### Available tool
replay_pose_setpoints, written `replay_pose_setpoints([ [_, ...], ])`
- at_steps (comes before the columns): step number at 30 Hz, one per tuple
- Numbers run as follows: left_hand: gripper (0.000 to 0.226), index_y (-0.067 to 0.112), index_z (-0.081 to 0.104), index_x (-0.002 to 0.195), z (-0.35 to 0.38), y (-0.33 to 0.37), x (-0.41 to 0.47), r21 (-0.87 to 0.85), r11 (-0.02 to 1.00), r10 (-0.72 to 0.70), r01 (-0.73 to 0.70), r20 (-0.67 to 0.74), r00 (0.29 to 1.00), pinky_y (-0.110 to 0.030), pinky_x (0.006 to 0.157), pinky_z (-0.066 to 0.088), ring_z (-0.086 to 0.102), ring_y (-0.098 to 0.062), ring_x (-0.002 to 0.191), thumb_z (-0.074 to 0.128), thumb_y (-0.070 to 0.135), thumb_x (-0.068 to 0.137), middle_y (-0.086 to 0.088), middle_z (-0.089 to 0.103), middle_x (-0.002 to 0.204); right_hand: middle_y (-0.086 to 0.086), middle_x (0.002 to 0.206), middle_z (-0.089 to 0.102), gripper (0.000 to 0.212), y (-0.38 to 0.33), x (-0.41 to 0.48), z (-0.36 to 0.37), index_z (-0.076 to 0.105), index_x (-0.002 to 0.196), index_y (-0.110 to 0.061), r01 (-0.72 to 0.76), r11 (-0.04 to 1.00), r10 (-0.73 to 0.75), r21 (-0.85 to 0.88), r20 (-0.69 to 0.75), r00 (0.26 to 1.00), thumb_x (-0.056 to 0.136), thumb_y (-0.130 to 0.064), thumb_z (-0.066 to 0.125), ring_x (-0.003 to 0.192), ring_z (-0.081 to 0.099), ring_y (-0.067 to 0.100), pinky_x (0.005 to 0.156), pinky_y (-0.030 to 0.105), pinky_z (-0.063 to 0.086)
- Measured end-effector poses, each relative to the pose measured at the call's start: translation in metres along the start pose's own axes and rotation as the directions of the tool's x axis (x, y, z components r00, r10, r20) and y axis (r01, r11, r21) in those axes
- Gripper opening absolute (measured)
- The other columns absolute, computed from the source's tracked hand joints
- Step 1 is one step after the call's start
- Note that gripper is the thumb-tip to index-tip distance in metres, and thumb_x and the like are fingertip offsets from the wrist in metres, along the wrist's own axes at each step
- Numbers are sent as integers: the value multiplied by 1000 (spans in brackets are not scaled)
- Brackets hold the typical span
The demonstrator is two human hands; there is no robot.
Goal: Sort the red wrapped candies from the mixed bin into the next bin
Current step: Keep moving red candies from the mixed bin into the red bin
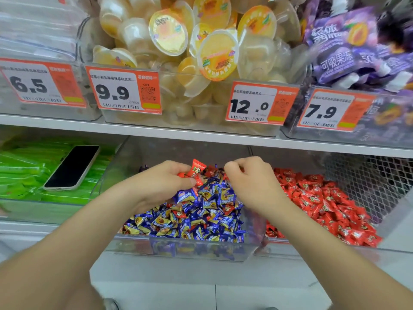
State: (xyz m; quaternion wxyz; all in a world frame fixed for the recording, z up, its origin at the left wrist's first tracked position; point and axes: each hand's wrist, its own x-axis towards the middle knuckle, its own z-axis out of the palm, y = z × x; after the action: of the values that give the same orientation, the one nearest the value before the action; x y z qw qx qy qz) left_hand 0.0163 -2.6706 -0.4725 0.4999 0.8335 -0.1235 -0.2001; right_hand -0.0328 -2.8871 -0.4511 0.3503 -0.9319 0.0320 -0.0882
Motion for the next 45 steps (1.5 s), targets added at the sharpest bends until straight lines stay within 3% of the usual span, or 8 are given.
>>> replay_pose_setpoints([
  [5, 17, 28, 73, 107, 29, 9, 5, 237, 969, 98, -76, -82, 992, -25, 49, 36, 42, -12, 48, 57, 25, 106, 4, 56, 64, -3, 58, 70, 46, 23, -26, -28, 66, 72, -20, 7, 1000, -6, 4, -95, 995, 91, -63, 70, 64, 68, 11, 70, 31, 54],
  [15, 21, 20, 54, 92, 80, 55, 0, 340, 922, 211, -185, -40, 977, -21, 44, 31, 41, -4, 45, 44, 21, 110, 12, 55, 67, 8, 78, 77, 20, 67, -35, -68, 72, 91, -9, -226, 920, 223, 319, 47, 974, 102, -27, 70, 54, 63, 15, 49, 31, 50],
  [19, 13, 24, 54, 111, 112, 86, -4, 548, 730, 444, -409, 75, 893, -28, 72, 40, 54, -14, 88, 41, 21, 110, 7, 52, 94, -16, 90, 75, 16, 106, -22, -84, 78, 96, -34, -60, 996, 58, -66, -38, 998, 101, -43, 65, 79, 68, 5, 81, 30, 52],
  [24, 27, 25, 51, 131, 155, 108, 30, 728, 464, 506, -505, 250, 826, -42, 88, 47, 53, -25, 105, 47, 19, 106, -1, 49, 109, -21, 111, 77, 33, 125, -14, -101, 82, 106, -33, -81, 988, 84, 128, -17, 996, 102, -25, 50, 113, 66, -1, 108, 35, 50],
  [29, 61, 35, 51, 144, 156, 115, 51, 655, 508, 399, -559, 395, 827, -47, 98, 51, 60, -23, 117, 75, 34, 87, 5, 62, 122, -13, 78, 71, 30, 123, -26, -109, 77, 101, -30, -87, 996, 84, -23, -106, 991, 97, -13, 53, 66, 62, -4, 61, 11, 43],
  [34, 15, 32, 66, 104, 117, 86, 25, 536, 600, 641, -594, 123, 758, -29, 84, 45, 58, -5, 91, 68, 26, 90, 10, 61, 96, -8, 77, 69, 21, 86, -38, -78, 69, 89, -28, 66, 997, -70, -38, -134, 988, 89, -11, 56, 66, 62, 5, 62, 22, 46],
  [39, 17, 35, 67, 100, 54, 37, 9, 707, 601, 348, -373, 188, 918, -21, 77, 48, 60, 2, 85, 64, 20, 93, 16, 66, 96, -6, 81, 70, 37, 43, -42, -52, 72, 97, -24, 352, 936, -349, -4, 129, 928, 87, 2, 48, 71, 64, 13, 67, 27, 51],
  [45, 60, 38, 56, 137, 23, -8, 10, 801, 520, 74, -297, 304, 950, -34, 103, 46, 53, -11, 118, 83, 43, 84, 10, 54, 126, 2, 108, 71, 37, 29, -6, -4, 72, 111, -30, 509, 731, -317, -455, 433, 844, 90, -3, 59, 95, 67, 29, 82, 42, 58],
])
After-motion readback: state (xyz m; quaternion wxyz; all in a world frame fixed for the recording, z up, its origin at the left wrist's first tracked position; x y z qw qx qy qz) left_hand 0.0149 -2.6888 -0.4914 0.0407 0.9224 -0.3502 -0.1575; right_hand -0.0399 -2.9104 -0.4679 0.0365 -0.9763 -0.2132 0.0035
